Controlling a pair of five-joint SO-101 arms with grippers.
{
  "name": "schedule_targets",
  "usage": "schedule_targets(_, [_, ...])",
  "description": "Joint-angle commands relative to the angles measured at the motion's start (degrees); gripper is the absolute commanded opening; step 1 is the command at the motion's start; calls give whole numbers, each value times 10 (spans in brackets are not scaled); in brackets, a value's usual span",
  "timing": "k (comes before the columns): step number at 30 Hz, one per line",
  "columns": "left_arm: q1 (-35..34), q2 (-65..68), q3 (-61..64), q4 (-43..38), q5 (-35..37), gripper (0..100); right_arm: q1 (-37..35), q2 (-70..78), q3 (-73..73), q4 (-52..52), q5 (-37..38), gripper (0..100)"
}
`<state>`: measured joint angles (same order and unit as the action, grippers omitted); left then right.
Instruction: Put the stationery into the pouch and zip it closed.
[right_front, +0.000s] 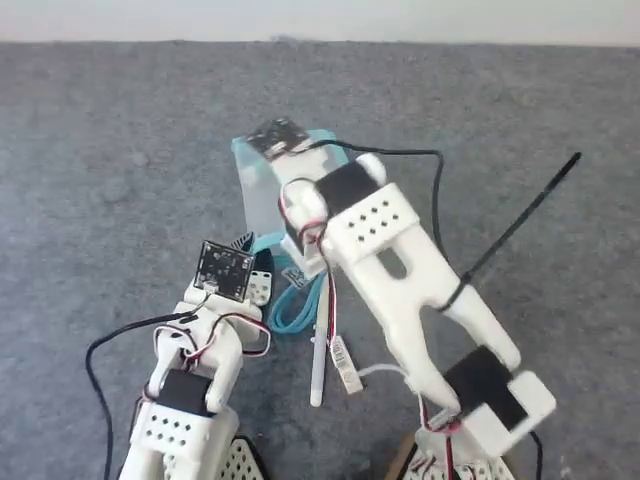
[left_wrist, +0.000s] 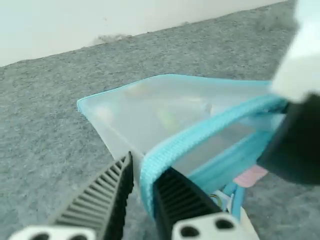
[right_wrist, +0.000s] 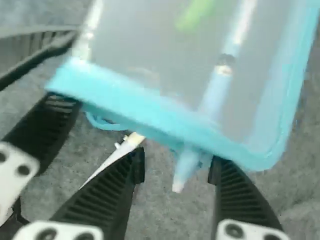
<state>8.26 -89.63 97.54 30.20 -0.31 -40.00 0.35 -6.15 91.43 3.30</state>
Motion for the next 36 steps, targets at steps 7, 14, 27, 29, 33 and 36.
schedule_targets(7, [-26, -7, -7, -1, -11, 13, 1, -221, 49, -67, 33, 232])
schedule_targets(14, [-47, -7, -7, -5, -11, 13, 1, -378, 311, -132, 59, 231])
schedule_targets(27, [-169, -7, -12, -52, -10, 13, -37, -437, 601, -204, 73, 231])
schedule_targets(29, [-180, -7, -17, -51, -9, 13, -60, -436, 617, -213, 69, 231])
schedule_targets(33, [-220, -7, -25, -54, -6, 13, -125, -439, 639, -233, 67, 231])
schedule_targets(36, [-220, -7, -25, -54, -6, 13, -159, -434, 644, -241, 55, 231])
